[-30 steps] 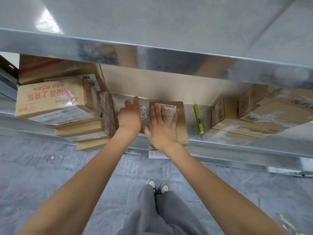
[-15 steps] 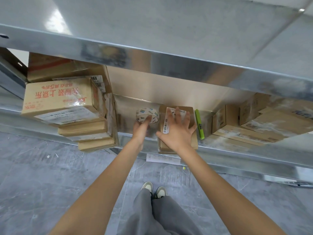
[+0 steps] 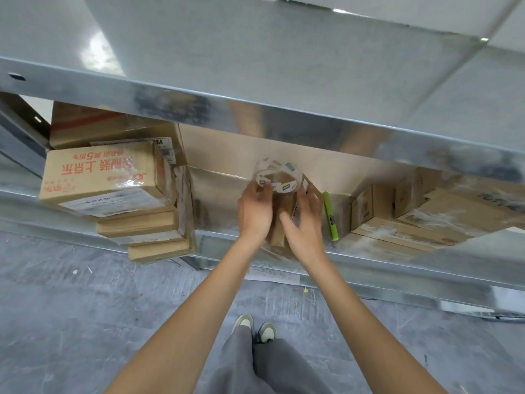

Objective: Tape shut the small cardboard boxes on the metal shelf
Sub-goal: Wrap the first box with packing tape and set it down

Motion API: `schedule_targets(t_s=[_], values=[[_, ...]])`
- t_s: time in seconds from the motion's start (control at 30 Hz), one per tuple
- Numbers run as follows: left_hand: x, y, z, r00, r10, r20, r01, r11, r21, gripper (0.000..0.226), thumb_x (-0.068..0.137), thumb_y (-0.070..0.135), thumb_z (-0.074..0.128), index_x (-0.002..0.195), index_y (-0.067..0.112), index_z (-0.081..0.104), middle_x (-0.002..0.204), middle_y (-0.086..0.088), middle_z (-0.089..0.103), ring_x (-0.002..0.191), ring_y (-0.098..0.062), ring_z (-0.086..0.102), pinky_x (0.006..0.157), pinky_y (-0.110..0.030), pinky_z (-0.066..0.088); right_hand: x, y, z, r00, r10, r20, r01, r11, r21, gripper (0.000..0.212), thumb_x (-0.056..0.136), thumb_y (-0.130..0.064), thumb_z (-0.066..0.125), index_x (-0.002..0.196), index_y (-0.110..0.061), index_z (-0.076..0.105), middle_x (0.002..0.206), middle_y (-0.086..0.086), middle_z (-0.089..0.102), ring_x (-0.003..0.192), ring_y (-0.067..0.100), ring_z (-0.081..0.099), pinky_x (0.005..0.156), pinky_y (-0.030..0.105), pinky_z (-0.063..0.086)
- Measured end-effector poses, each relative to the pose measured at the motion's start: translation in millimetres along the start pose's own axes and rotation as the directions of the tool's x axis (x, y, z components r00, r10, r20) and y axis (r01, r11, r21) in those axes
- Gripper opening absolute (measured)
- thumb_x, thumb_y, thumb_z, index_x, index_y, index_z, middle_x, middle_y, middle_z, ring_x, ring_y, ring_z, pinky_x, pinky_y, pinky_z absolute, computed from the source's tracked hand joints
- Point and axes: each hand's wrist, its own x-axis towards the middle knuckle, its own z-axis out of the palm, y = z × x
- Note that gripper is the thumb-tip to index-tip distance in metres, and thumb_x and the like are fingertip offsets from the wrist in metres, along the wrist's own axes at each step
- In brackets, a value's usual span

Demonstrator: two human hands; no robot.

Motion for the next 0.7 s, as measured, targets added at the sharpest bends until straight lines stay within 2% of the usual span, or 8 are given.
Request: schedule_targets(t_s=[0.07, 0.17, 0.23, 0.3, 0.4, 0.53, 0.6, 0.7], values=[[-0.1, 12.9, -3.1, 0.978, 0.205, 0.036, -0.207, 0.933, 0.295, 0.025, 0.100, 0.030, 0.042, 0.104, 0.010, 0.056, 0.101, -0.015, 0.069, 0.096, -0.036, 0.061, 0.078, -0.040, 0.048, 1.6, -1.2, -0.4, 0.998, 0.054, -0.009, -0.051, 0.973, 0.226, 0.069, 0.085, -0.040, 0.044, 0.150, -0.024, 0.029, 0.157, 0.001, 0.025, 0.146, 0.017, 0.022, 0.119, 0.040, 0.022], [-1.9, 18.7, -0.5, 0.930, 0.330, 0.163, -0.361, 0.734, 0.575, 0.024, 0.103, 0.033, 0.036, 0.106, 0.012, 0.047, 0.090, -0.015, 0.067, 0.085, -0.038, 0.061, 0.065, -0.036, 0.036, -0.3, 5.9, 0.2, 0.989, 0.149, 0.012, -0.145, 0.937, 0.317, 0.062, 0.087, -0.042, 0.041, 0.145, -0.022, 0.037, 0.150, -0.001, 0.040, 0.136, 0.017, 0.039, 0.113, 0.036, 0.032], [-7.5, 17.6, 5.1, 0.903, 0.375, 0.209, -0.411, 0.612, 0.676, 0.027, 0.104, 0.032, 0.034, 0.113, 0.011, 0.047, 0.091, -0.014, 0.067, 0.086, -0.038, 0.062, 0.065, -0.036, 0.034, -5.1, 12.7, 1.0, 0.984, 0.178, 0.014, -0.170, 0.910, 0.378, 0.052, 0.085, -0.040, 0.042, 0.136, -0.032, 0.044, 0.137, -0.010, 0.052, 0.124, 0.010, 0.049, 0.099, 0.020, 0.039], [-15.3, 16.6, 12.2, 0.878, 0.416, 0.238, -0.460, 0.590, 0.663, 0.027, 0.103, 0.028, 0.036, 0.115, 0.008, 0.049, 0.096, -0.014, 0.065, 0.089, -0.035, 0.061, 0.068, -0.038, 0.038, -7.5, 17.7, -0.9, 0.976, 0.216, -0.005, -0.189, 0.866, 0.462, 0.044, 0.082, -0.037, 0.043, 0.125, -0.045, 0.048, 0.120, -0.025, 0.058, 0.111, -0.004, 0.053, 0.086, 0.011, 0.039], [-25.2, 17.7, 25.3, 0.858, 0.430, 0.280, -0.507, 0.626, 0.592, 0.025, 0.102, 0.024, 0.038, 0.116, 0.007, 0.047, 0.101, -0.013, 0.062, 0.089, -0.034, 0.060, 0.065, -0.034, 0.035, -11.5, 25.3, -4.3, 0.964, 0.265, -0.015, -0.216, 0.817, 0.535, 0.038, 0.083, -0.036, 0.043, 0.118, -0.047, 0.051, 0.110, -0.030, 0.061, 0.102, -0.011, 0.055, 0.083, 0.021, 0.041], [-27.9, 23.1, 34.4, 0.852, 0.410, 0.325, -0.522, 0.620, 0.586, 0.020, 0.101, 0.023, 0.038, 0.112, 0.007, 0.044, 0.083, -0.009, 0.059, 0.078, -0.037, 0.062, 0.057, -0.034, 0.032, -15.7, 26.3, -5.7, 0.958, 0.278, -0.072, -0.204, 0.835, 0.511, 0.041, 0.085, -0.037, 0.036, 0.123, -0.031, 0.050, 0.122, -0.010, 0.059, 0.115, 0.011, 0.052, 0.102, 0.044, 0.039], [-21.6, 27.4, 30.1, 0.847, 0.398, 0.353, -0.531, 0.665, 0.525, 0.016, 0.101, 0.020, 0.038, 0.106, 0.006, 0.039, 0.070, -0.007, 0.052, 0.073, -0.042, 0.060, 0.056, -0.035, 0.031, -15.3, 24.7, -5.4, 0.953, 0.285, -0.100, -0.229, 0.899, 0.374, 0.054, 0.083, -0.035, 0.030, 0.133, -0.020, 0.045, 0.137, 0.002, 0.050, 0.129, 0.023, 0.043, 0.112, 0.058, 0.024], [-9.2, 36.4, 18.5, 0.837, 0.371, 0.403, -0.525, 0.753, 0.397, 0.012, 0.101, 0.018, 0.036, 0.098, 0.010, 0.028, 0.068, -0.009, 0.055, 0.068, -0.043, 0.058, 0.055, -0.037, 0.035, -15.5, 23.3, -7.7, 0.971, 0.174, -0.164, -0.164, 0.984, 0.069, 0.065, 0.082, -0.029, 0.023, 0.145, -0.019, 0.035, 0.158, 0.001, 0.026, 0.147, 0.021, 0.016, 0.118, 0.058, -0.001]])
